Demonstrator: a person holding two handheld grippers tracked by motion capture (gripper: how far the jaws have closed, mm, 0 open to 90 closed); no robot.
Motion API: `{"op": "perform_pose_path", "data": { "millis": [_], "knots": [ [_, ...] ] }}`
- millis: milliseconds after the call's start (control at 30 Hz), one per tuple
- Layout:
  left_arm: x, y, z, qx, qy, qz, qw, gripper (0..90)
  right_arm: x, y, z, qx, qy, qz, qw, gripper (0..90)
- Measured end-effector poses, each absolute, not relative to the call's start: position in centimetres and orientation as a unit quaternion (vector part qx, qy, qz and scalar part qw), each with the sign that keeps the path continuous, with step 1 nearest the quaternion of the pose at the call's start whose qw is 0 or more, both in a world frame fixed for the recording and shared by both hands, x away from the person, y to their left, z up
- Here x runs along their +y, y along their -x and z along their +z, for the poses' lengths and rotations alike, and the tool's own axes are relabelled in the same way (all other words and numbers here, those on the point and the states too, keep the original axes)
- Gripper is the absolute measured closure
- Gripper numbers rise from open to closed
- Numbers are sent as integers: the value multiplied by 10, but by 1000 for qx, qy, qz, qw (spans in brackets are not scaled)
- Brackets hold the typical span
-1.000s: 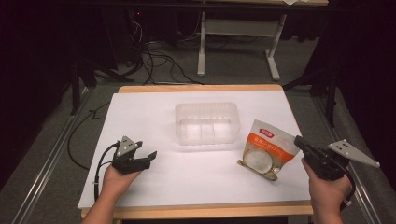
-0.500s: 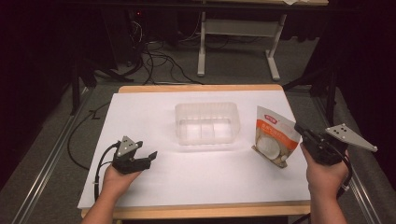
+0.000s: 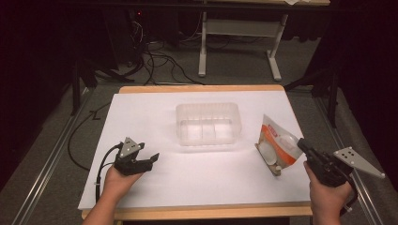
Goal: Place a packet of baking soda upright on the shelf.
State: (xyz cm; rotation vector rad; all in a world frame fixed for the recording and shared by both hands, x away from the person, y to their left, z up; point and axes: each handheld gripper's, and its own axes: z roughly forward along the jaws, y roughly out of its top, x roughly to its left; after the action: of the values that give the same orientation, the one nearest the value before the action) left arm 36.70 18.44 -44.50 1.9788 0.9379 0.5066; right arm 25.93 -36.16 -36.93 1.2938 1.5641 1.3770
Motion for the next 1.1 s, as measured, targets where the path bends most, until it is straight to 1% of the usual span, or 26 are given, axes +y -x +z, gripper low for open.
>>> {"op": "perform_pose_path", "data": {
  "millis": [133,300,467,500,900,1100],
  "knots": [
    [185,-367,-445,376,-794,203,432,290,-358,-255,-375,603,-493,529,336,900],
    [185,-367,-445,376,-794,204,431,290,-355,-247,-373,596,-497,517,361,900],
    [185,-366,-445,373,-796,204,431,290,-367,-245,-376,580,-510,528,352,900],
    [185,-367,-445,374,-797,203,429,290,-370,-243,-377,579,-508,532,350,885],
    [181,-367,-445,366,-802,197,429,290,-372,-244,-384,581,-509,543,329,829],
    [183,-368,-444,367,-801,196,432,290,-371,-246,-386,585,-507,541,329,766]
  ]
}}
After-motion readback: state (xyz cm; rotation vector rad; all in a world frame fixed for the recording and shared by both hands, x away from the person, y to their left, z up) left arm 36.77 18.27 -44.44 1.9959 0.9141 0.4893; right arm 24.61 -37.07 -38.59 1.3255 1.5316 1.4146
